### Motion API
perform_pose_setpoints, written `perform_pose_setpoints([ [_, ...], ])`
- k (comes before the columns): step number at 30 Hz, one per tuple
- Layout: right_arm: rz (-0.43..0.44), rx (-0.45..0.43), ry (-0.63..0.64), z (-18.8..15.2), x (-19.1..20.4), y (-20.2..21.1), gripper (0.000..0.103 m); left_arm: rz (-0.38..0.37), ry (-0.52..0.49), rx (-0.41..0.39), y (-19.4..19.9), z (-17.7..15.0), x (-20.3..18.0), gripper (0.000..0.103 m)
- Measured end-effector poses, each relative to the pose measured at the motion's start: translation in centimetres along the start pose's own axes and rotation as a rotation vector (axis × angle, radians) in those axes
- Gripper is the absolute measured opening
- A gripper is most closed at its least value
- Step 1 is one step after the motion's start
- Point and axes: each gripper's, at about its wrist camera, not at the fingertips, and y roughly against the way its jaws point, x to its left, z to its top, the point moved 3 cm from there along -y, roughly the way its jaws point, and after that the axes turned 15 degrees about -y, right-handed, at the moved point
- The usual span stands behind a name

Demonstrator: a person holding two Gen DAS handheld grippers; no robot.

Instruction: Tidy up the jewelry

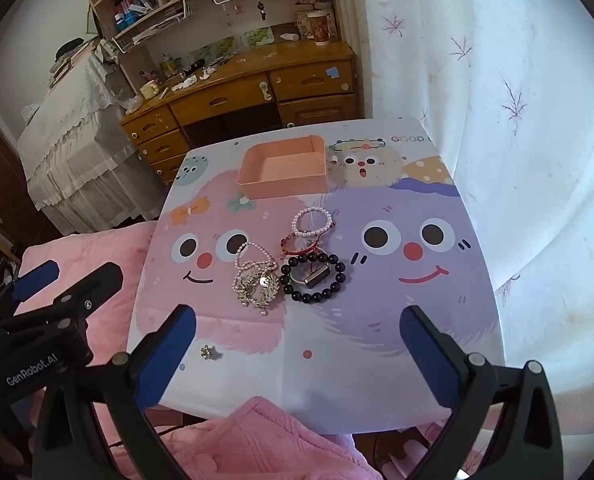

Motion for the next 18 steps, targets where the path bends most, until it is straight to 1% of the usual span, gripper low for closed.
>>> perform_pose_setpoints([
  [7, 0.002, -0.010, 0.013, 0.28, 0.15, 0.31, 0.102, 0.020, -0.011, 0.003, 0.03, -0.05, -0.11, 0.102],
  [16, 0.003, -0.013, 0.013, 0.47, -0.31, 0.63, 0.102, 0.018, -0.016, 0.005, -0.10, -0.48, 0.30, 0.102],
  [17, 0.003, -0.012, 0.012, 0.58, -0.22, 0.69, 0.102, 0.018, -0.016, 0.005, 0.60, 0.08, 0.41, 0.102],
  [18, 0.003, -0.013, 0.014, 0.55, -0.29, 0.63, 0.102, 0.023, -0.015, 0.006, 0.45, 0.36, -0.31, 0.102],
])
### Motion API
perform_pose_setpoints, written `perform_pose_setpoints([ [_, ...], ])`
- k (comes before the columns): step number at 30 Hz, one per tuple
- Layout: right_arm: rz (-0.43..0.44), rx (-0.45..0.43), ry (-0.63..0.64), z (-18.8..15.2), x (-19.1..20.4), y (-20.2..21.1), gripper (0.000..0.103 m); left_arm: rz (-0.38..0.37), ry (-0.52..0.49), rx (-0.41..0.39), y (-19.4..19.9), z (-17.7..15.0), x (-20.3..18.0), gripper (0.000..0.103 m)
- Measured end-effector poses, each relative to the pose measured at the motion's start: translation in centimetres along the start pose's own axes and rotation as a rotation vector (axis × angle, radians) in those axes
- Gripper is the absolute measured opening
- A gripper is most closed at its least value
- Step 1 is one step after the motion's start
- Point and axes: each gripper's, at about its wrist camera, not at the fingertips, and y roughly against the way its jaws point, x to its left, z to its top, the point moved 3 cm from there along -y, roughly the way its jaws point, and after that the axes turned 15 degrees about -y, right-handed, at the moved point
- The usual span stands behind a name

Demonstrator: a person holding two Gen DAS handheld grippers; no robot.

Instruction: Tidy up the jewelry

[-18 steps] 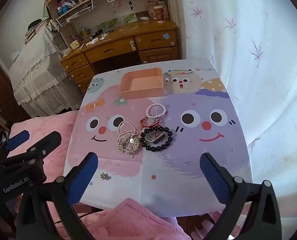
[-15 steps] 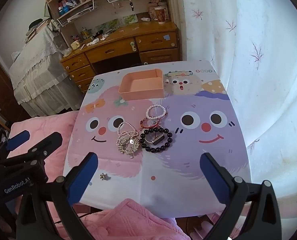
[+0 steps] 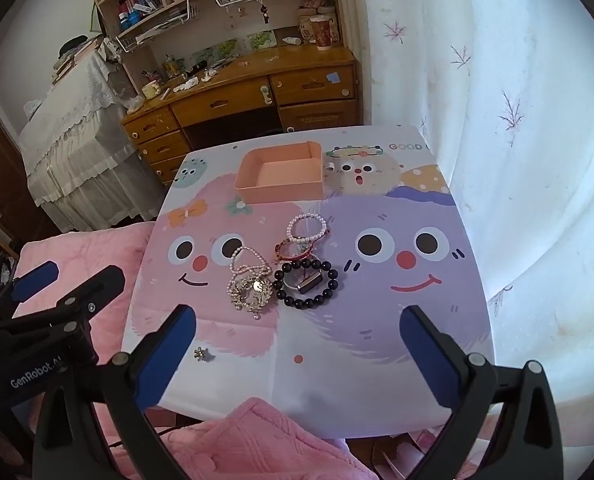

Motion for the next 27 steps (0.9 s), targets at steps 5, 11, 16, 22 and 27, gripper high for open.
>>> perform_pose_setpoints([
  [5, -0.003, 0.002, -0.004, 0.0, -0.2, 0.1, 0.102, 0.002, 0.000, 0.000, -0.1, 0.0, -0.1, 0.102],
  [11, -0.005, 0.003, -0.004, 0.0, -0.5, 0.0, 0.102, -0.001, 0.001, -0.001, 0.1, -0.1, -0.2, 0.102],
  [16, -0.005, 0.003, -0.004, -0.1, -0.6, 0.0, 0.102, 0.001, 0.001, -0.001, 0.5, 0.3, -1.5, 0.102],
  [22, -0.004, 0.003, -0.002, -0.1, -0.7, 0.0, 0.102, -0.003, 0.002, 0.000, 0.5, 0.3, -1.6, 0.102],
  [27, -0.003, 0.005, -0.003, -0.1, -0.7, -0.1, 0.102, -0.006, 0.001, 0.006, 0.3, 0.2, -1.6, 0.102],
])
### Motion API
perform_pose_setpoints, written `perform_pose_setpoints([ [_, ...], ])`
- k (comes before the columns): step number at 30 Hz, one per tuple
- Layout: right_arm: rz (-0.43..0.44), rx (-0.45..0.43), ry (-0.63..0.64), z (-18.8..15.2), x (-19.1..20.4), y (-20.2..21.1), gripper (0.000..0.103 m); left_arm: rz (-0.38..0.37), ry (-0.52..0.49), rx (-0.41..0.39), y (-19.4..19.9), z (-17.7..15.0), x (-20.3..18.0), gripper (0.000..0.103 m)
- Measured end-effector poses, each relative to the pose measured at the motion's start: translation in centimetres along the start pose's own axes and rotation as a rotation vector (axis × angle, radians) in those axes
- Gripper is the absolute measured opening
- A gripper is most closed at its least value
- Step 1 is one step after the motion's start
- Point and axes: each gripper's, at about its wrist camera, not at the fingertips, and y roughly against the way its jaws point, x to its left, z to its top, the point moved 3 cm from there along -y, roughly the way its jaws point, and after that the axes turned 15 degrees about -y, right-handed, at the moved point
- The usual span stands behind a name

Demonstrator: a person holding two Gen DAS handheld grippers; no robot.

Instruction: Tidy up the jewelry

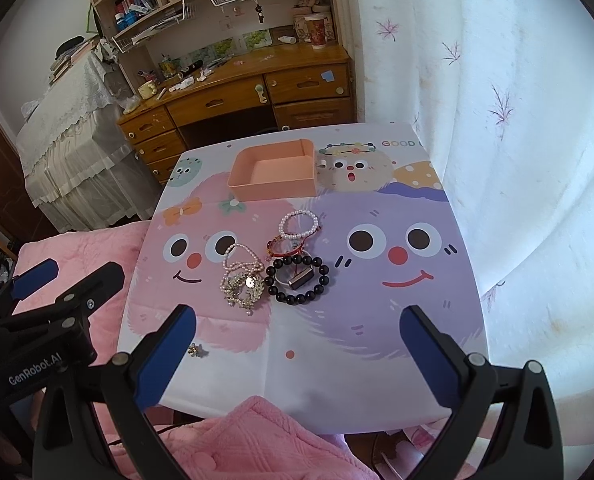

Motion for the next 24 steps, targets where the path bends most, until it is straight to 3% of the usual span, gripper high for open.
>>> perform_pose_setpoints([
  [24, -0.005, 0.005, 0.004, -0.3, -1.0, -0.1, 0.102, -0.004, 0.004, 0.027, -0.7, -0.7, 0.3, 0.102],
])
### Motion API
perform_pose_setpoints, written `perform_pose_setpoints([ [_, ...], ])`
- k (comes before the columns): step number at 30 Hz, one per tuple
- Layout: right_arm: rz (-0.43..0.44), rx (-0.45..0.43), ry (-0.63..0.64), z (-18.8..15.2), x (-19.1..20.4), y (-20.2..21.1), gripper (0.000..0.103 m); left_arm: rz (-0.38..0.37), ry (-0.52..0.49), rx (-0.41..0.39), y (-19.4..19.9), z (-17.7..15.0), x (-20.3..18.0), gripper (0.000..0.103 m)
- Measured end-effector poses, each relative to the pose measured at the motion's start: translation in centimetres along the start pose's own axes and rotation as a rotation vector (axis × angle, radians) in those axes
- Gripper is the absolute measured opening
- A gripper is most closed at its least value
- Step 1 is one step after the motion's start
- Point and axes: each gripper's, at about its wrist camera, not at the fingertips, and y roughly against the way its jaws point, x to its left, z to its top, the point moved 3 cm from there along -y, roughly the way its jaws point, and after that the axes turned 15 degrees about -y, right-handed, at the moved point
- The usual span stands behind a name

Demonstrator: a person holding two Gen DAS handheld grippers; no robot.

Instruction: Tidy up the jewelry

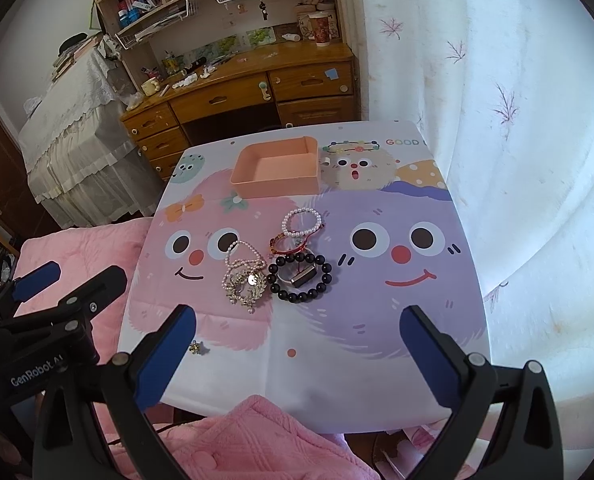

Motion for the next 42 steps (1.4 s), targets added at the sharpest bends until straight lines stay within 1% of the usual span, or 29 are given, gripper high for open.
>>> perform_pose_setpoints([
  [6, 0.002, 0.000, 0.026, -0.6, 0.7, 0.2, 0.102, 0.012, 0.013, 0.003, 0.3, 0.1, 0.3, 0.102],
  [13, 0.019, -0.044, 0.091, -0.5, 1.8, 0.8, 0.102, 0.000, 0.053, -0.024, 0.0, -0.5, 1.1, 0.102],
  [15, 0.012, -0.062, 0.118, -0.6, 2.1, 0.6, 0.102, -0.006, 0.062, -0.018, -0.6, -1.0, 1.3, 0.102],
  [17, -0.007, -0.080, 0.149, -0.6, 2.2, 0.2, 0.102, -0.017, 0.053, 0.015, -1.7, -1.7, 1.3, 0.102],
  [20, -0.029, -0.106, 0.207, -0.9, 2.2, -1.0, 0.102, -0.040, 0.057, 0.092, -4.2, -3.3, 1.4, 0.102],
  [22, -0.042, -0.117, 0.237, -1.0, 1.9, -2.1, 0.102, -0.074, 0.086, 0.146, -6.0, -4.5, 1.4, 0.102],
  [24, -0.055, -0.154, 0.237, -1.0, 1.4, -3.2, 0.102, -0.093, 0.136, 0.180, -8.0, -6.1, 1.6, 0.102],
  [26, -0.051, -0.177, 0.214, -0.8, 0.8, -4.4, 0.102, -0.096, 0.189, 0.184, -9.8, -8.0, 1.5, 0.102],
  [28, -0.046, -0.187, 0.183, -0.6, -0.1, -6.1, 0.102, -0.090, 0.213, 0.179, -11.4, -9.5, 1.3, 0.102],
  [30, -0.051, -0.182, 0.156, -0.4, -1.0, -8.2, 0.099, -0.073, 0.213, 0.164, -12.8, -10.8, 1.0, 0.102],
  [31, -0.046, -0.179, 0.147, -0.3, -1.4, -9.1, 0.095, -0.054, 0.204, 0.160, -13.5, -11.4, 0.7, 0.102],
  [32, -0.037, -0.174, 0.138, -0.3, -1.7, -10.0, 0.090, -0.033, 0.191, 0.166, -14.2, -11.9, 0.5, 0.102],
  [33, -0.027, -0.165, 0.125, -0.3, -2.2, -11.2, 0.089, -0.014, 0.180, 0.175, -14.9, -12.4, 0.3, 0.102],
  [35, -0.022, -0.135, 0.104, -0.3, -2.9, -13.3, 0.083, -0.004, 0.179, 0.181, -16.0, -13.1, 0.0, 0.102],
  [36, -0.021, -0.118, 0.096, -0.4, -3.2, -14.2, 0.081, 0.002, 0.182, 0.186, -16.5, -13.3, -0.1, 0.099],
  [38, -0.022, -0.076, 0.092, -0.6, -3.8, -16.4, 0.068, 0.014, 0.186, 0.198, -17.3, -13.6, -0.4, 0.094],
  [40, -0.030, -0.047, 0.091, -0.7, -4.2, -18.4, 0.060, 0.030, 0.175, 0.238, -18.6, -14.0, -0.7, 0.090],
  [41, -0.030, -0.029, 0.085, -0.7, -4.4, -19.5, 0.055, 0.043, 0.168, 0.251, -18.9, -14.0, -0.7, 0.083],
  [42, -0.026, -0.010, 0.079, -0.7, -4.6, -20.3, 0.053, 0.055, 0.161, 0.267, -19.4, -14.0, -0.8, 0.079],
])
